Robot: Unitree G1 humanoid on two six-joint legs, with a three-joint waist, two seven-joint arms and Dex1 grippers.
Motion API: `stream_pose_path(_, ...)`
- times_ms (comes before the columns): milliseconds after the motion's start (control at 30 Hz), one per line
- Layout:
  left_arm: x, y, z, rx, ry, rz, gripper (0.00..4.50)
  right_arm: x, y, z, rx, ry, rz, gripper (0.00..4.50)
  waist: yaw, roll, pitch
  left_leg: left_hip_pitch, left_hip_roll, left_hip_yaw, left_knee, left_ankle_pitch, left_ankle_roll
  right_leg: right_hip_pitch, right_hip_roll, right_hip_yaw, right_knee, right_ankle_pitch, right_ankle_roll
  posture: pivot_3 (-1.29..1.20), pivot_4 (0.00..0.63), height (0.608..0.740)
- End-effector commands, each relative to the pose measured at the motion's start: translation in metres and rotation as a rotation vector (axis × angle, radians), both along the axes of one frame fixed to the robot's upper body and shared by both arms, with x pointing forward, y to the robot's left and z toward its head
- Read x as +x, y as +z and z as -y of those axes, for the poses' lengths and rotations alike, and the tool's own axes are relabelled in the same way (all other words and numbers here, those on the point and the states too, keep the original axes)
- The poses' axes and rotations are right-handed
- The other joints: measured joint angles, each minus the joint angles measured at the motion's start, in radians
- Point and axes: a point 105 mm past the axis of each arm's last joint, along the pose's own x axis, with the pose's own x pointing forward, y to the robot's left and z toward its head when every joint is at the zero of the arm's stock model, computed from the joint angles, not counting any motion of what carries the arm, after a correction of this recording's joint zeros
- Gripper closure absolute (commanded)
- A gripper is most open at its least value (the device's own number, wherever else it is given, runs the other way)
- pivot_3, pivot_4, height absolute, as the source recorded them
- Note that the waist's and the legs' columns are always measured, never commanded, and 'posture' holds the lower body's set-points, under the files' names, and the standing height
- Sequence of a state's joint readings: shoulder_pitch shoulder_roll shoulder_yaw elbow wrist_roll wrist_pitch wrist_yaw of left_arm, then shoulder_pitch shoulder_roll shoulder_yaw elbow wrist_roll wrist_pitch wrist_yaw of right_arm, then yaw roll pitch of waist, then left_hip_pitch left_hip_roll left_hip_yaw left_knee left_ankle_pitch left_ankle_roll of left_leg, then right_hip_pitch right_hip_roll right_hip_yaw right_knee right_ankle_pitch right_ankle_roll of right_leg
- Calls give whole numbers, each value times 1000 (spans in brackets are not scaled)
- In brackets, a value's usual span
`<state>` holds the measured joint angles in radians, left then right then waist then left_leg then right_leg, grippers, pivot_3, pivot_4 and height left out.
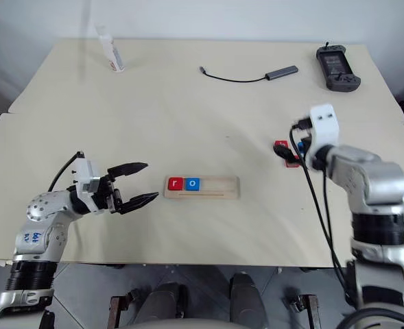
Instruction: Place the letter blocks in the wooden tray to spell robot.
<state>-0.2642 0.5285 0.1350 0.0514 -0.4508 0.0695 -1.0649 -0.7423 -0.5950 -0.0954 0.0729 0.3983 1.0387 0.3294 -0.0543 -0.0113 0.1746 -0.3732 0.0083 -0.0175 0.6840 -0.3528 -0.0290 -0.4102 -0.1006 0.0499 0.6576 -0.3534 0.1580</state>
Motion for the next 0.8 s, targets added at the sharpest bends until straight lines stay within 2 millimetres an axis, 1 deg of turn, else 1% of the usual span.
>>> stream_pose_path(33,0,7,2,4,0,39,21,14,-9,9,-69,-74,-7,0,-3,0,0,0,0,0,-1,0,0,0,0,0,1,0,0,0,150,740)
stream_pose_path(100,-1,7,3,4,-1,42,21,21,-16,11,-87,-106,-22,0,-2,0,0,0,0,0,-1,0,0,0,0,-1,1,0,0,0,150,740)
stream_pose_path(200,-2,8,3,5,-1,46,21,27,-21,13,-104,-130,-33,0,-7,0,0,-1,-1,0,-1,0,0,0,-2,-1,0,0,0,0,150,740)
stream_pose_path(400,-6,10,-3,14,13,50,21,24,-35,1,-58,-125,-101,0,-17,0,0,-1,-2,-1,-1,0,0,0,-2,-3,1,0,0,0,150,740)
stream_pose_path(500,-4,11,-3,14,16,56,0,22,-39,-4,-48,-125,-108,603,-22,0,0,-1,0,-1,0,0,-1,0,-2,-3,2,0,0,0,150,740)
stream_pose_path(633,-3,12,0,10,10,63,0,21,-40,-12,-45,-113,-107,1956,-28,0,0,0,0,-1,0,0,-1,0,-2,-3,2,0,0,0,150,740)
stream_pose_path(733,-2,13,2,11,2,63,0,21,-38,-13,-44,-107,-98,2996,-29,0,0,0,0,-1,0,0,-1,0,-2,-3,2,0,0,0,150,740)
stream_pose_path(800,-1,13,3,11,-1,63,0,22,-33,-12,-41,-113,-79,3037,-29,0,0,0,0,-1,0,0,-1,0,-2,-3,2,0,0,0,150,740)
